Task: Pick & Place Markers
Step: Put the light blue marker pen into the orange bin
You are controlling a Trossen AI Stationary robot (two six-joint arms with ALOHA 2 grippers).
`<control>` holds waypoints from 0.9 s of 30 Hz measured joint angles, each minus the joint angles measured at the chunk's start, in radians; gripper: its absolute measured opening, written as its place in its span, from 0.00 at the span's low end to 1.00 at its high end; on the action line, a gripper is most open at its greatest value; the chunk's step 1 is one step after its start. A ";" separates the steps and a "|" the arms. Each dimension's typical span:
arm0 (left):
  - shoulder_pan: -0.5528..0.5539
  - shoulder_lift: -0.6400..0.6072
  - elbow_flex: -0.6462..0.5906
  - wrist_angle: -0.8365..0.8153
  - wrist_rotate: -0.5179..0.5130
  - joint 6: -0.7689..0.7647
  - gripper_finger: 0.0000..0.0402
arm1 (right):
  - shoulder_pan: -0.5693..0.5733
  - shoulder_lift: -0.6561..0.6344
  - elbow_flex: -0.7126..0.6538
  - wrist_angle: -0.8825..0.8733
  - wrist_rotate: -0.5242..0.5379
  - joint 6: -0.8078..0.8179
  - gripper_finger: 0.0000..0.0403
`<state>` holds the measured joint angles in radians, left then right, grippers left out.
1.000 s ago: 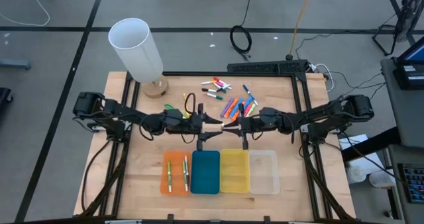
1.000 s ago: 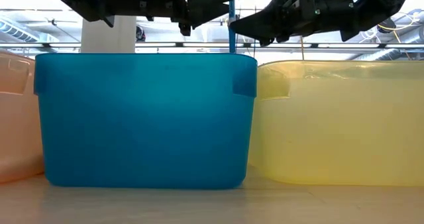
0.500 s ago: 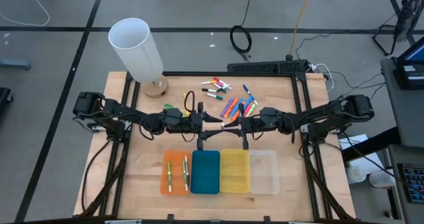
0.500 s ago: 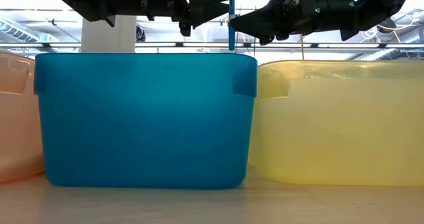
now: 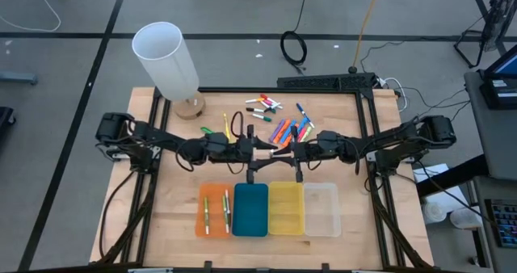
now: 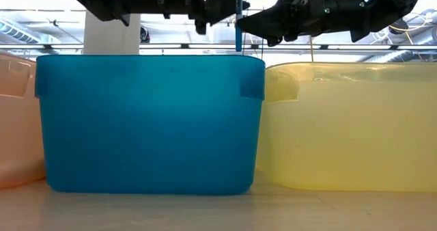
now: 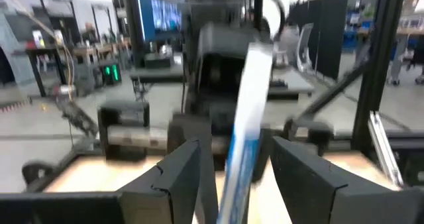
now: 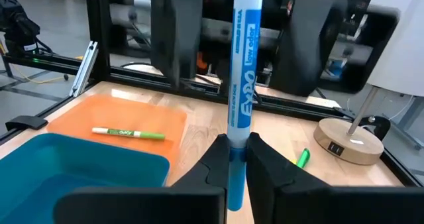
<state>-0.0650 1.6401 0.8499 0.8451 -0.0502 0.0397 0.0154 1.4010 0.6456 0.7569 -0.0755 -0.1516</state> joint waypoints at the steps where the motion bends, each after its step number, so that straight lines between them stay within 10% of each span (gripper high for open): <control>1: 0.000 0.001 -0.001 -0.001 0.001 -0.004 0.47 | 0.000 0.000 0.000 0.002 0.000 0.000 0.04; 8: 0.000 0.017 -0.003 0.013 -0.006 0.013 0.43 | 0.000 0.000 0.000 0.002 -0.003 0.001 0.04; 14: 0.000 0.015 -0.003 0.007 -0.001 0.052 0.09 | 0.001 0.000 0.000 -0.003 -0.004 0.007 0.04; 27: -0.164 -0.221 -0.073 -0.417 0.003 -0.335 0.08 | -0.001 -0.069 -0.002 -0.228 0.121 0.057 0.21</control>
<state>-0.2294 1.4189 0.7773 0.4279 -0.0476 -0.2958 0.0145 1.3317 0.6441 0.5294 0.0453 -0.0944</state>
